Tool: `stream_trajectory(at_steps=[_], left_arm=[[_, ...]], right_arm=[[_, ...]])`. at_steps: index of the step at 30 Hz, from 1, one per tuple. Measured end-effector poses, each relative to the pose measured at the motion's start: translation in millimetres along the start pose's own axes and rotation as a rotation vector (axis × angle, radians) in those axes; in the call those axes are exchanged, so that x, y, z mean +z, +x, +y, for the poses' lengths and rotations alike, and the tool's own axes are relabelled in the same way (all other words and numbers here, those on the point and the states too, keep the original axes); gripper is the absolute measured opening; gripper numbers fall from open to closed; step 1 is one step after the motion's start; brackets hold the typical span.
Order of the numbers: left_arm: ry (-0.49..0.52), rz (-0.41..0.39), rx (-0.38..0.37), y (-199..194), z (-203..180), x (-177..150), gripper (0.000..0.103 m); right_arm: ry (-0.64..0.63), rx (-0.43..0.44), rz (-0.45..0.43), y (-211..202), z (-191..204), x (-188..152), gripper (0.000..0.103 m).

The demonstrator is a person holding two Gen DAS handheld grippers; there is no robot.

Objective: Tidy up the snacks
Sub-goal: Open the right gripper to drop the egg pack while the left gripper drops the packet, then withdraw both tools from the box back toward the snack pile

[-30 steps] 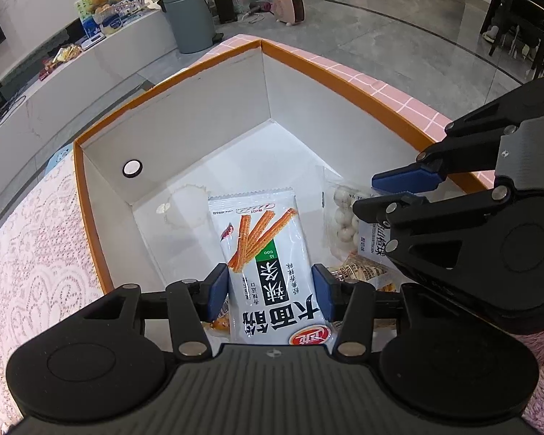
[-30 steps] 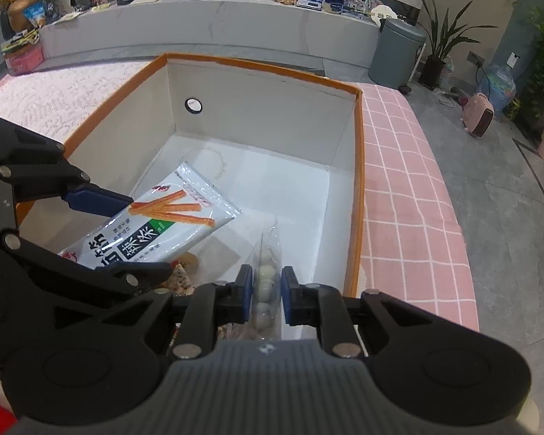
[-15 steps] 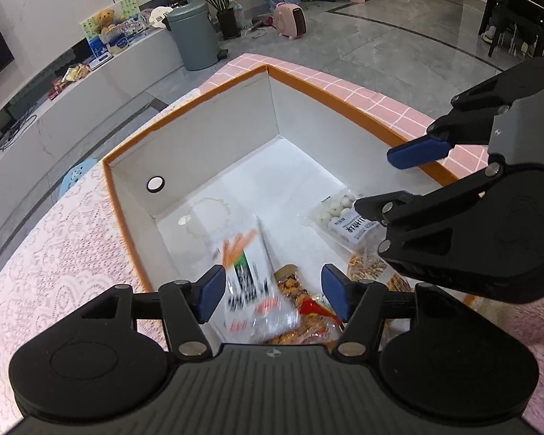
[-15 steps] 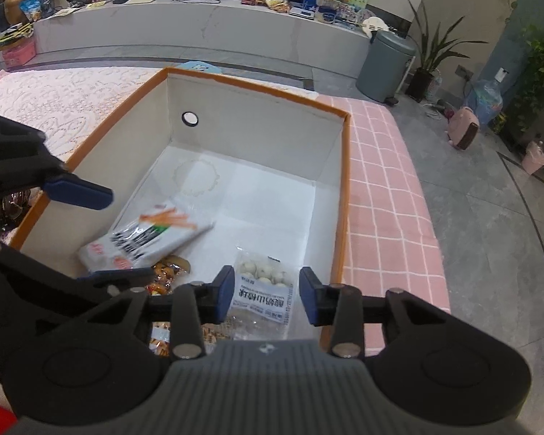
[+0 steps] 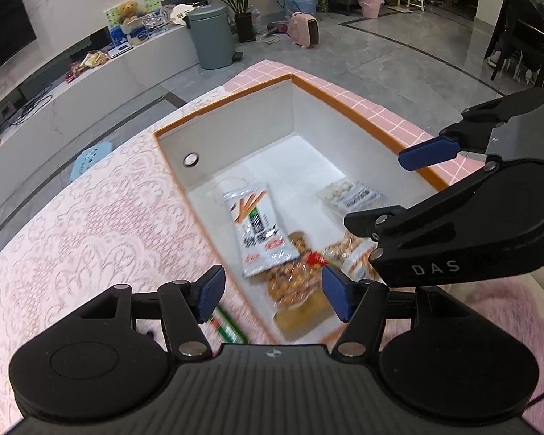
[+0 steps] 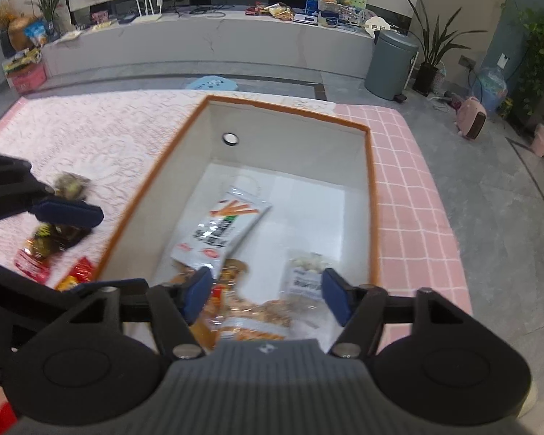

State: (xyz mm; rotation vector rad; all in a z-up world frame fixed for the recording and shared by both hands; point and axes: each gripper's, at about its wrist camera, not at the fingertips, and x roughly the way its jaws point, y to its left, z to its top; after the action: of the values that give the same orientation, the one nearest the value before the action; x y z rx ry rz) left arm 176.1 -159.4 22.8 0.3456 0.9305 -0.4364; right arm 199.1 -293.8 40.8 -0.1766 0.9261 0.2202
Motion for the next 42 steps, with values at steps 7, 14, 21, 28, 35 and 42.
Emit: stream_trajectory(at_steps=[7,14,21,28,35,42], left_arm=[[-0.066,0.014,0.005,-25.0,23.2,-34.2,0.073],[-0.238,0.013,0.017,-46.8,69.2,-79.0,0.073],[-0.375,0.001,0.007,-53.9,100.2,-121.6,0.073],[-0.470,-0.005,-0.025,-46.8,124.8,-156.9,0.072],[-0.540,-0.006,-0.037,-27.6,146.2,-184.4,0.072],[-0.555,-0.018,0.010,-16.7,169.7,-193.7,0.072]], right_arm=[[0.038,0.050,0.017,-15.3,34.4,-9.6,0.081],[0.118,0.171,0.033,-20.5,63.7,-25.1,0.082],[0.183,0.239,0.029,-20.9,104.3,-52.3,0.082],[0.253,0.257,0.072,1.5,137.1,-72.4,0.082],[0.310,0.236,0.088,30.1,148.1,-78.6,0.077],[0.322,0.241,0.131,55.8,162.9,-71.6,0.079]])
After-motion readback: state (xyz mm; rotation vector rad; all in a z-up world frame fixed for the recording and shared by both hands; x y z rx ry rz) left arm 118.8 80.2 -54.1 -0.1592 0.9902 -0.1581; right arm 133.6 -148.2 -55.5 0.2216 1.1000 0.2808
